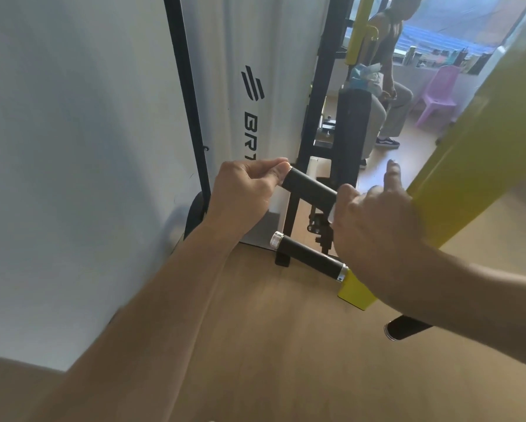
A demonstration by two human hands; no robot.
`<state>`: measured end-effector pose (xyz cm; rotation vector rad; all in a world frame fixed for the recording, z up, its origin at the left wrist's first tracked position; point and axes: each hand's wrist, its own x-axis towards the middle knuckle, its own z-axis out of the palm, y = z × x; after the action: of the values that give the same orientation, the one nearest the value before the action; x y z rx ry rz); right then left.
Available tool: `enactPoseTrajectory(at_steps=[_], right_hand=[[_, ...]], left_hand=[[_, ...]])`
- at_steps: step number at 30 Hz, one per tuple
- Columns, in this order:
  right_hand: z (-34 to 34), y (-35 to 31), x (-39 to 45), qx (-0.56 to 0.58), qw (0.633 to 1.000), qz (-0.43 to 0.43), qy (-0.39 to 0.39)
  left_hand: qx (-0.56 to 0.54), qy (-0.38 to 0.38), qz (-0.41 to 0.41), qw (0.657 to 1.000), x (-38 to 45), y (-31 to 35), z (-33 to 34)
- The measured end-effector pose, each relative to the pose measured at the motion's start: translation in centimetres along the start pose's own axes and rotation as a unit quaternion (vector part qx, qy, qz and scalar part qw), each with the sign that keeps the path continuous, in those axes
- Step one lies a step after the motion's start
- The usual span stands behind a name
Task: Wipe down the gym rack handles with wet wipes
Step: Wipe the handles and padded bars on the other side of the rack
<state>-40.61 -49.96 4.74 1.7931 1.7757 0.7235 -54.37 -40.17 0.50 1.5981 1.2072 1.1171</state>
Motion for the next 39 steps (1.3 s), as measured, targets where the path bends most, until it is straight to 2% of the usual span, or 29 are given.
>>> enactPoseTrajectory(at_steps=[4, 7, 9, 13, 15, 16, 20, 23, 25, 28, 30, 32, 34, 37, 39], right_hand=[[0.9, -2.1, 4.3, 0.142, 0.982, 0.021, 0.123], [1.0, -3.2, 6.5, 0.232, 0.962, 0.017, 0.143], [0.4, -2.6, 5.9, 0.196, 0.974, 0.018, 0.111], [-0.2, 0.2, 0.9, 0.010, 0.999, -0.028, -0.041], [-0.2, 0.8, -0.7, -0.076, 0.995, -0.044, -0.049], [0.0, 0.8, -0.7, -0.077, 0.995, -0.046, -0.036], [0.5, -0.8, 2.7, 0.122, 0.990, -0.006, 0.071], [0.8, -2.8, 5.6, 0.294, 0.944, 0.015, 0.147], [0.6, -3.2, 6.2, 0.351, 0.922, 0.018, 0.163], [0.0, -1.5, 4.2, 0.285, 0.954, 0.013, 0.098], [-0.4, 0.1, 1.9, 0.183, 0.983, -0.013, 0.019], [-0.9, 0.8, -0.1, 0.075, 0.996, -0.037, -0.037], [-1.1, 0.6, -0.1, 0.054, 0.997, -0.040, -0.034], [-1.0, -0.6, 2.4, 0.195, 0.979, -0.020, 0.055], [-0.9, -1.5, 4.5, 0.330, 0.941, -0.006, 0.069]], left_hand=[[0.019, 0.012, 0.008, 1.000, 0.1, 0.0, 0.0], [0.014, 0.011, 0.013, 1.000, 0.4, -0.2, -0.2], [0.025, 0.011, 0.007, 1.000, 0.5, -0.2, -0.2], [0.034, 0.015, -0.008, 0.999, 0.5, -0.3, 0.2], [0.026, 0.017, -0.006, 0.999, 0.2, -0.2, 0.4], [0.024, 0.017, -0.007, 1.000, 0.1, -0.1, 0.4], [0.013, 0.020, -0.021, 0.999, -0.2, 0.3, 0.6], [0.016, 0.018, -0.011, 1.000, -0.2, 0.3, 0.3], [0.007, 0.019, -0.013, 1.000, -0.3, 0.4, 0.2], [0.022, 0.037, -0.011, 0.999, -0.4, 0.2, 0.2], [0.029, 0.035, -0.008, 0.999, -0.5, 0.1, 0.3], [0.028, 0.029, -0.004, 0.999, -0.9, -0.1, 0.6], [0.030, 0.031, -0.001, 0.999, -1.1, 0.0, 0.7], [0.015, 0.031, 0.000, 0.999, -1.2, 0.3, 0.5], [0.011, 0.022, 0.004, 1.000, -1.1, 0.2, 0.3]])
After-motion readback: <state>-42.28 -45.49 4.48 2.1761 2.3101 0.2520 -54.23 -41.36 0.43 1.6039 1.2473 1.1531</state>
